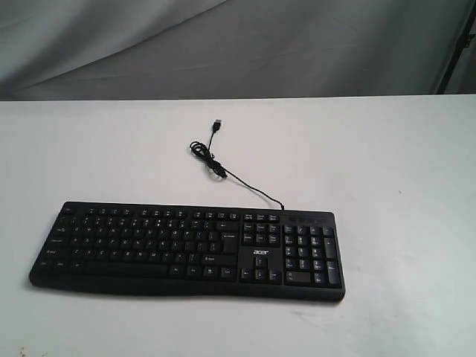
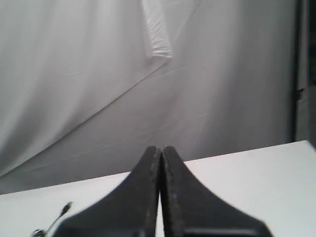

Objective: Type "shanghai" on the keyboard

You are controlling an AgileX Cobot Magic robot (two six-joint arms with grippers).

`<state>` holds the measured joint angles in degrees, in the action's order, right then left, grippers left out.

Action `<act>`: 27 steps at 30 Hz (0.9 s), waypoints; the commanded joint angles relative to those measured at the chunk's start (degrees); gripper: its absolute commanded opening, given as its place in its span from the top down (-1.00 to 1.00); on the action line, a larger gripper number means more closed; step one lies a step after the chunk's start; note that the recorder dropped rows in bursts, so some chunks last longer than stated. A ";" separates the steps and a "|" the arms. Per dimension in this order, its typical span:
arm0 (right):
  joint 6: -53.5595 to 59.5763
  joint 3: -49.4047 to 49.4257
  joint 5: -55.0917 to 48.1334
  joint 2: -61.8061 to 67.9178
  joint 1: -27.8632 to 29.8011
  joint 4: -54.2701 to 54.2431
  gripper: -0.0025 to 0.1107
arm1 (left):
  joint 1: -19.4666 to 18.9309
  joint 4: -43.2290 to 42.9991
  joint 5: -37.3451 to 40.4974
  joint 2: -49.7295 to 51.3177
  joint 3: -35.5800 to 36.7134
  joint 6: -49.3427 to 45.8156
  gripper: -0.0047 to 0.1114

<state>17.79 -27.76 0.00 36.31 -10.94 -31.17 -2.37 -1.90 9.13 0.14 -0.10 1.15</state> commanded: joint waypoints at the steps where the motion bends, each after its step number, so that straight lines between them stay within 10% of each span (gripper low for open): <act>1: -0.31 10.29 4.87 -11.88 6.45 5.02 0.96 | 0.37 0.00 -0.34 -0.14 0.10 0.15 0.92; 17: -5.32 27.76 11.57 -30.87 11.13 -0.90 0.96 | 0.37 0.00 -0.34 -0.14 0.10 0.15 0.92; 27: -25.67 27.76 8.02 -33.37 11.02 18.83 0.96 | 0.37 0.00 -0.34 -0.14 0.10 0.15 0.92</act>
<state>-5.36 -0.21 10.45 3.66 0.03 -18.36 -2.37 -1.90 9.13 0.14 -0.10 1.15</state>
